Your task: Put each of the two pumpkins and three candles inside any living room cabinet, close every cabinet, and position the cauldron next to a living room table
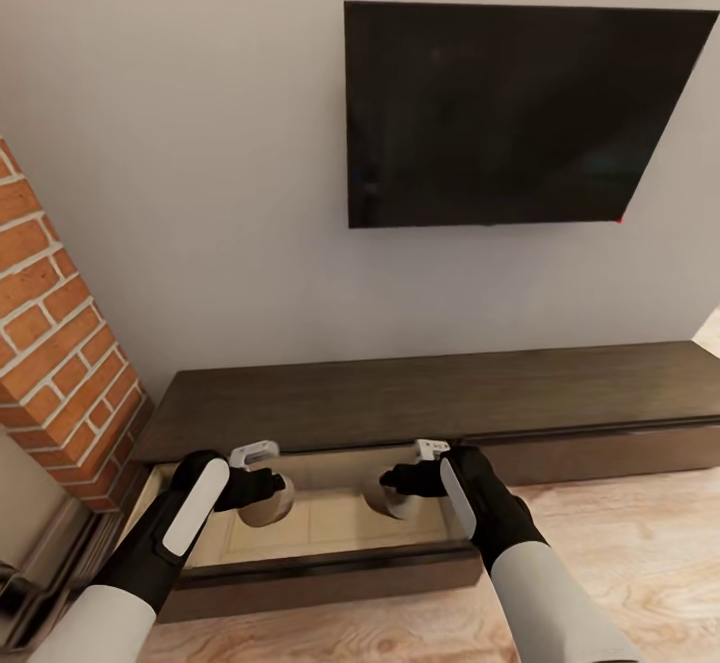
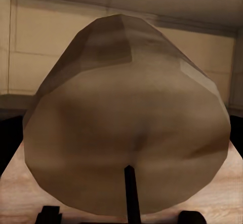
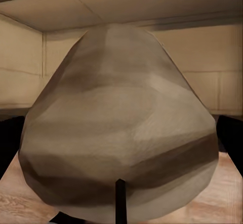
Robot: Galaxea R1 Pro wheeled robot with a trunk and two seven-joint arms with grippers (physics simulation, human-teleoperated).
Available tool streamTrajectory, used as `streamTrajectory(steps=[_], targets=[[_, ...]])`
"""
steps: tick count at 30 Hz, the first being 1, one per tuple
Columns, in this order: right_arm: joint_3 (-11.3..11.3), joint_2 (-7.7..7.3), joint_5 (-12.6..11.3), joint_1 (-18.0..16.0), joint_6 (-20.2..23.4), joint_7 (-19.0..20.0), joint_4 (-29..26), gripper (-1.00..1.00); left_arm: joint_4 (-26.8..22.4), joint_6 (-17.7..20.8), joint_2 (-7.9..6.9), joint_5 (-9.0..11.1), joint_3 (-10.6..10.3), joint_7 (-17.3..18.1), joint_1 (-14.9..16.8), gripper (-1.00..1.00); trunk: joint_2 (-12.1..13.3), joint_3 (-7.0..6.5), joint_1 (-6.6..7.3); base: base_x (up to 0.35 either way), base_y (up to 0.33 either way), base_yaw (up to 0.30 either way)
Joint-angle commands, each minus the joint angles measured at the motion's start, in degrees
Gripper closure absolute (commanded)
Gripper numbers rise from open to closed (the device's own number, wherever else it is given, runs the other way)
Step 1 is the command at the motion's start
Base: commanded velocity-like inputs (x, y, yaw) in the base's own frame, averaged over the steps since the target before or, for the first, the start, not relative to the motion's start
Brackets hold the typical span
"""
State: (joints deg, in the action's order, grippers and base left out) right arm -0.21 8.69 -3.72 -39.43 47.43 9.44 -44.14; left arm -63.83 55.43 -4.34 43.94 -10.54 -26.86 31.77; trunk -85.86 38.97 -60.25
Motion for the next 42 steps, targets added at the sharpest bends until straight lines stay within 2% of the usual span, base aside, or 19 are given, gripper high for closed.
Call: streamTrajectory(steps=[1, 18, 39, 42], targets=[[0.0, 0.01, -0.5, 0.0, 0.3, -0.4, 0.1, 1.0, -0.1, 0.0, -0.06, 0.6, -0.2, -0.6, 0.0, 1.0, 0.0, 0.05, -0.01, 0.097, 0.0, 0.0], [-0.1, 0.17, -0.6, 0.0, 0.5, -1.4, 1.3, 1.0, 0.8, 0.1, -0.06, 0.5, -0.2, -0.7, 0.0, 1.0, 0.0, 0.05, -0.01, 0.119, 0.011, 0.0], [-0.1, 0.28, -0.5, 0.0, 0.6, -1.4, 1.7, 1.0, 0.8, 0.1, -0.05, 0.2, -0.2, -0.7, 0.0, 1.0, 0.0, 0.05, -0.01, -0.035, 0.078, 0.0], [-0.1, 0.27, -0.5, 0.0, 0.6, -1.3, 1.7, 1.0, 0.8, 0.1, -0.06, 0.2, -0.2, -0.7, 0.0, 1.0, -1.2, 0.59, -0.67, 0.0, 0.0, 0.0]])
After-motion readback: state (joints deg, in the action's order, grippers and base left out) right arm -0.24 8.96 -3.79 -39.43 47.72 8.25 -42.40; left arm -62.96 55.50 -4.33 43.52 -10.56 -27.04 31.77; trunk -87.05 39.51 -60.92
